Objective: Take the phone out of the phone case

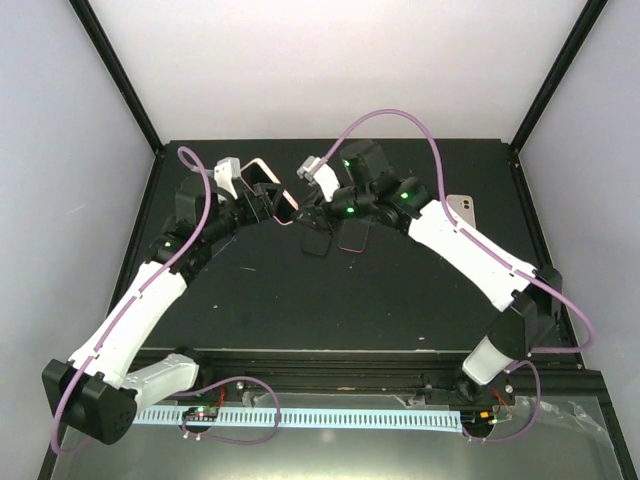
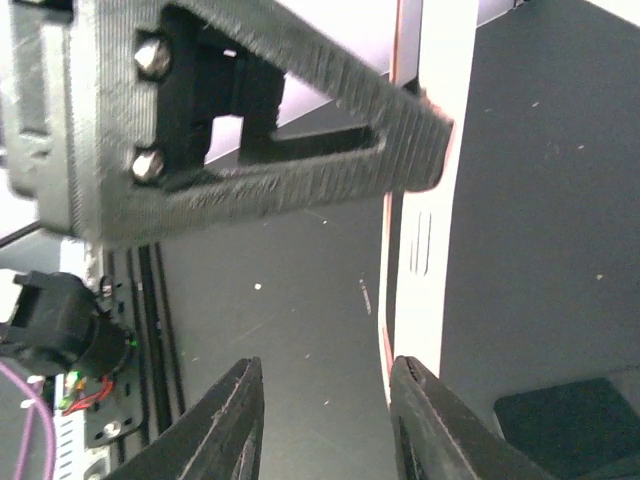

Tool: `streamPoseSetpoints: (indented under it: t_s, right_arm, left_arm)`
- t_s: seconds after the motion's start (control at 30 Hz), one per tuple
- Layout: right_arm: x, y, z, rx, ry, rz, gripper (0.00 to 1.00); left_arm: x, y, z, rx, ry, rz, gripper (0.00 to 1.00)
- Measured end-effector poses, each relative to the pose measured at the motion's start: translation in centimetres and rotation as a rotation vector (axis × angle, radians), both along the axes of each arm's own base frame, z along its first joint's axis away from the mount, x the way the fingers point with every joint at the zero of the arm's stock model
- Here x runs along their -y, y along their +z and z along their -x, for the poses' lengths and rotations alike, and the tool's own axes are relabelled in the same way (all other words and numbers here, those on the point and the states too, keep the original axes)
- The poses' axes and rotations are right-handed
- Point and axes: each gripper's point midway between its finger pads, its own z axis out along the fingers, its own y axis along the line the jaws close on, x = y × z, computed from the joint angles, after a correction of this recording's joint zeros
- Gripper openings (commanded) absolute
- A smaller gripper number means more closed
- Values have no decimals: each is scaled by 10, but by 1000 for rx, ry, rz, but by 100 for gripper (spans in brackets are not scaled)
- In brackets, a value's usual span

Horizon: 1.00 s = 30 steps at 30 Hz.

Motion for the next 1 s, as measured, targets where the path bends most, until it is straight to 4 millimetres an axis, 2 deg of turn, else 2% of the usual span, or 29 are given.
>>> streamPoseSetpoints:
  t_s: [0.17,0.37,0.5,0.6,0.8,0.87,0.9,0.93,0.97,1.0]
  right_arm:
    - [-19,-1,-15,22,-24,31,30]
    - [-23,-5,-25,43,-78,63,28]
    - [-18,-11,-36,45,-150,90,36]
    - [-17,-16,-42,37,-182,105,38]
    - [-20,-22,-41,13,-173,109,15]
    - [-21,-24,-38,0,-160,106,12]
    - [-22,-24,-36,-7,-149,101,8]
    - [-23,-23,-34,-12,-138,97,4]
    - [-24,-23,-32,-16,-129,92,2]
    - [-25,-22,-31,-22,-122,87,1]
  left_arm:
    - [-4,-1,-2,-9,12,11,2]
    - [-9,-5,-4,-22,28,18,1]
    - [-9,-5,-4,-29,28,28,1]
    - [-10,-5,-4,-34,26,37,2]
    - [-12,-5,-5,-41,34,55,2]
    - [-14,-6,-6,-44,38,58,2]
    - [-14,-6,-6,-43,37,60,2]
    - [-14,-6,-6,-43,35,63,7]
    - [-14,-6,-6,-42,34,64,20]
    - [-15,-6,-6,-43,31,67,45]
